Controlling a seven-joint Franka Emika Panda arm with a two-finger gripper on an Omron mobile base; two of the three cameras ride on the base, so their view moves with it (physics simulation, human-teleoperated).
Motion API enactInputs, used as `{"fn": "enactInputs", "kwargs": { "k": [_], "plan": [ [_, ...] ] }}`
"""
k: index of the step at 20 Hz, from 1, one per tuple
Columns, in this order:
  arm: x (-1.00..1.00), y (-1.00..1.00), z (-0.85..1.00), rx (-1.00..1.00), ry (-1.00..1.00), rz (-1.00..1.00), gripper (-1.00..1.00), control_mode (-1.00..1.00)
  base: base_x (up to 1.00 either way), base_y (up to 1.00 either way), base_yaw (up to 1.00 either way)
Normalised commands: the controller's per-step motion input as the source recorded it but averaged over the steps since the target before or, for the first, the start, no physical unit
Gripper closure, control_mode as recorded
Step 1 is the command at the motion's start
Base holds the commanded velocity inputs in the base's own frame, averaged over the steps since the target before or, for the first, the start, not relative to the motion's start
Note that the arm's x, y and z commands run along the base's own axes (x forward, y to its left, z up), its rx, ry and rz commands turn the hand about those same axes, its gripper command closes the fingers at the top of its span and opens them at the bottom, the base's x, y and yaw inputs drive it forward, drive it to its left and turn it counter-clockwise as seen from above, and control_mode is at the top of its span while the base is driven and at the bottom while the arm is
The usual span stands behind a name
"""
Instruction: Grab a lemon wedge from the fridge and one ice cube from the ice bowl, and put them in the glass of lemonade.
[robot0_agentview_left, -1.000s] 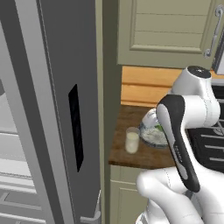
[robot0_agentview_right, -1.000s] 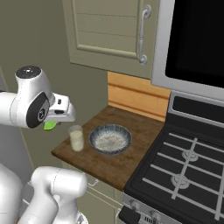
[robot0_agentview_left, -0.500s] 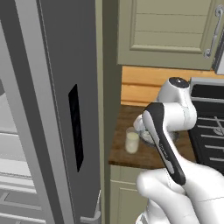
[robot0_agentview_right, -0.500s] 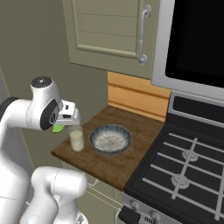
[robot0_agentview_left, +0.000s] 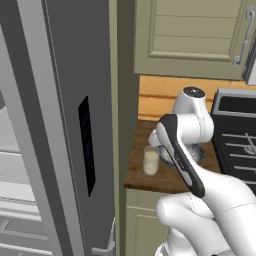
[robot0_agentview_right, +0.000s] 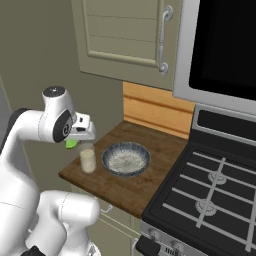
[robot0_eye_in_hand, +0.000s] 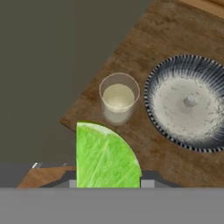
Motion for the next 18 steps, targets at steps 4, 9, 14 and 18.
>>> {"fn": "enactInputs", "kwargs": {
  "k": [4,9,14,18],
  "plan": [
    [0.34,0.00,0.00,0.00,0.00,0.00,1.00,-1.00,0.00,0.00,0.00],
    [0.46,0.00,0.00,0.00,0.07,0.00,1.00,-1.00,0.00,0.00,0.00],
    [0.62,0.00,0.00,0.00,0.13,0.00,1.00,-1.00,0.00,0.00,0.00],
    [0.49,0.00,0.00,0.00,0.12,0.00,1.00,-1.00,0.00,0.00,0.00]
  ]
}}
